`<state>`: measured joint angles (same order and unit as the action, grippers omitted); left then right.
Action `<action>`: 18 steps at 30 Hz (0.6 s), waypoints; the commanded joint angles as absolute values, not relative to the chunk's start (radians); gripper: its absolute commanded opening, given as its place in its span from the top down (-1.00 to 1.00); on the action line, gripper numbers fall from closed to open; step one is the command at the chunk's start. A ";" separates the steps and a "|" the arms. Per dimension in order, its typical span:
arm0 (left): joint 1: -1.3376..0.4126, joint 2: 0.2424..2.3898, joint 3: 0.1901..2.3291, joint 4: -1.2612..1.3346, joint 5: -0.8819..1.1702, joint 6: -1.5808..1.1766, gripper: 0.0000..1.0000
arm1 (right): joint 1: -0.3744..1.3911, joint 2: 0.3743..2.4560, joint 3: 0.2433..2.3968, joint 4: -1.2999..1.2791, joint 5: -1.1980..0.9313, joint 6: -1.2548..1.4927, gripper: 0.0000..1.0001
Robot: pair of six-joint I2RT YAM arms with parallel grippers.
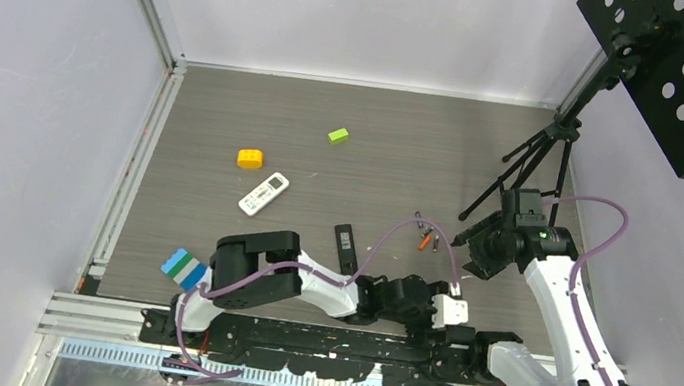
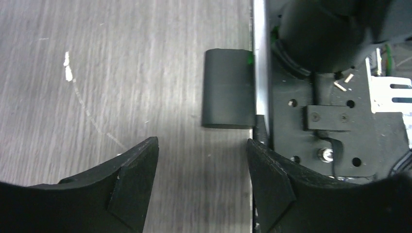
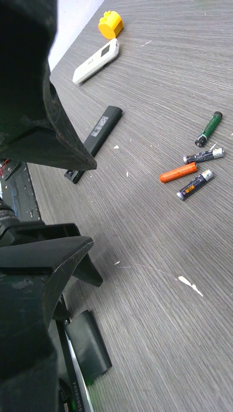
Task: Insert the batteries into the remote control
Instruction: Move the battery cover to the center of the board.
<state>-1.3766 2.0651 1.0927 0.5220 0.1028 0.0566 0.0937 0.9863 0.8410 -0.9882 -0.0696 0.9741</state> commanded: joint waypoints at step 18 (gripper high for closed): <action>-1.402 2.209 1.276 0.378 0.177 0.127 -0.39 | 0.087 0.968 0.838 -0.967 -0.083 0.972 -0.15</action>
